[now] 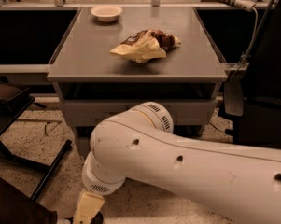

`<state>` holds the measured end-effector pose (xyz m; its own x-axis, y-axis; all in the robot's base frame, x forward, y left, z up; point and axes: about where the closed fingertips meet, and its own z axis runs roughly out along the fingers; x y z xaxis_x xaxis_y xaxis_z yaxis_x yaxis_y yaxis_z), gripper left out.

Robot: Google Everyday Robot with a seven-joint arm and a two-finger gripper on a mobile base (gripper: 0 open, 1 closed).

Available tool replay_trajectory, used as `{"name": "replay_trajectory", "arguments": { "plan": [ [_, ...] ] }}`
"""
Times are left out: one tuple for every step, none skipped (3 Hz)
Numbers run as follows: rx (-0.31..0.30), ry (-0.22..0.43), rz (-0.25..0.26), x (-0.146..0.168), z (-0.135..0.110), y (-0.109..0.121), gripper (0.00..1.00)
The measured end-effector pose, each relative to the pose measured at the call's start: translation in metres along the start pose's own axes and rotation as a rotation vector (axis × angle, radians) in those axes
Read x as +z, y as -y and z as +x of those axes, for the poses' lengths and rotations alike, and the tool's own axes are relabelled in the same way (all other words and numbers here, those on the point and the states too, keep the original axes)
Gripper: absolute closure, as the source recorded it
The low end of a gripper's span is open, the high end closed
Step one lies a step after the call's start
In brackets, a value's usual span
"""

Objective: Open top drawer

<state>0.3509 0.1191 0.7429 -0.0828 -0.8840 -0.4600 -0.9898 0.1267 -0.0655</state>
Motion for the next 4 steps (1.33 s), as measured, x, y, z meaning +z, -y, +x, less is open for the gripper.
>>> {"name": "replay_trajectory", "arguments": {
  "plan": [
    [-0.009,0.004,0.036,0.007,-0.005,0.017,0.00],
    [0.006,0.043,0.131,0.015,-0.018,0.076,0.00],
    [0.030,0.044,0.233,0.020,-0.022,0.143,0.00],
    [0.046,0.028,0.273,0.028,-0.012,0.190,0.00]
  ]
}}
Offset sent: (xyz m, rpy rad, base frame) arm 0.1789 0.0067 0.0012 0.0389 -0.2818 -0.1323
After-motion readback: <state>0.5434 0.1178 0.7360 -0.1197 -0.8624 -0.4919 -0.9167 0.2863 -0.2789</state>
